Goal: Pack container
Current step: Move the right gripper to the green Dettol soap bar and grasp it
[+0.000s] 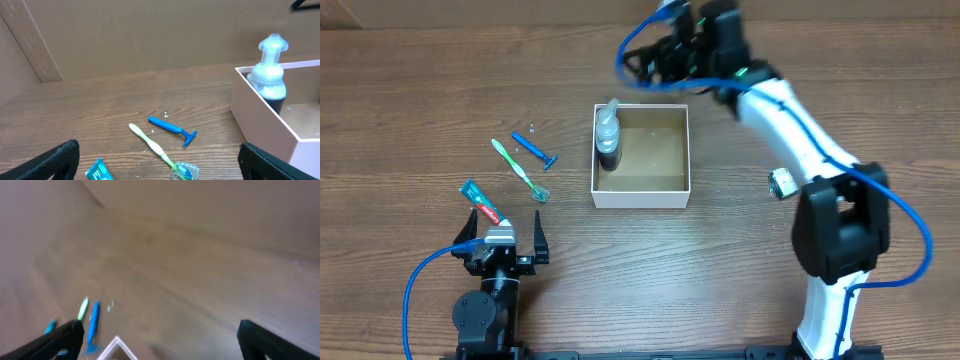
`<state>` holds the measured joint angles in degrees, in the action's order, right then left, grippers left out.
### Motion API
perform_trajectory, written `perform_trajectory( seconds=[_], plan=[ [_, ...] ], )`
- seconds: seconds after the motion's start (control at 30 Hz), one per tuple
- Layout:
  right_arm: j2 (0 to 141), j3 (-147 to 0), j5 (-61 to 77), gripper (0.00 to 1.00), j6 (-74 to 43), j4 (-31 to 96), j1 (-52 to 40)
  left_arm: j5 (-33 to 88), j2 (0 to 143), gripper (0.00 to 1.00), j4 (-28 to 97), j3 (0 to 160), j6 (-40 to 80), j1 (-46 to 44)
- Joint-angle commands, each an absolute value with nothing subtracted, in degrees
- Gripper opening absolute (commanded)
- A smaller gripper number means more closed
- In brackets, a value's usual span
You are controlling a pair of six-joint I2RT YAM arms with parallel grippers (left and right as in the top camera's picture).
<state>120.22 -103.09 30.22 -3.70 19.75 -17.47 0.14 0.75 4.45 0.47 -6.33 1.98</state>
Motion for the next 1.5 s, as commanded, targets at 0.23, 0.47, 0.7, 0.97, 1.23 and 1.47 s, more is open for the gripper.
perform_trajectory(
  seconds=[0.23, 0.47, 0.7, 0.97, 1.23, 1.47],
  plan=[
    [114.5, -126.7, -2.5, 1.0, -20.6, 74.9, -4.2, -0.2, 0.3, 1.0, 4.4, 0.3, -6.3, 2.2],
    [114.8, -116.6, 1.7, 1.0, -25.8, 79.7, 6.0, -0.2, 0.3, 1.0, 4.4, 0.3, -6.3, 2.2],
    [114.8, -97.7, 3.6, 0.93, -29.1, 72.5, 9.2, -0.2, 0.3, 1.0, 4.4, 0.3, -6.3, 2.2],
    [114.8, -83.1, 3.6, 0.9, -35.7, 63.0, 9.2, -0.2, 0.3, 1.0, 4.4, 0.3, -6.3, 2.2],
    [114.8, -74.6, 5.6, 0.87, -36.3, 54.2, 9.1, -0.2, 0.3, 1.0, 4.4, 0.3, -6.3, 2.2],
    [114.8, -73.2, 6.2, 0.31, -35.5, 49.7, 9.0, -0.2, 0.3, 1.0, 4.4, 0.3, -6.3, 2.2]
  ],
)
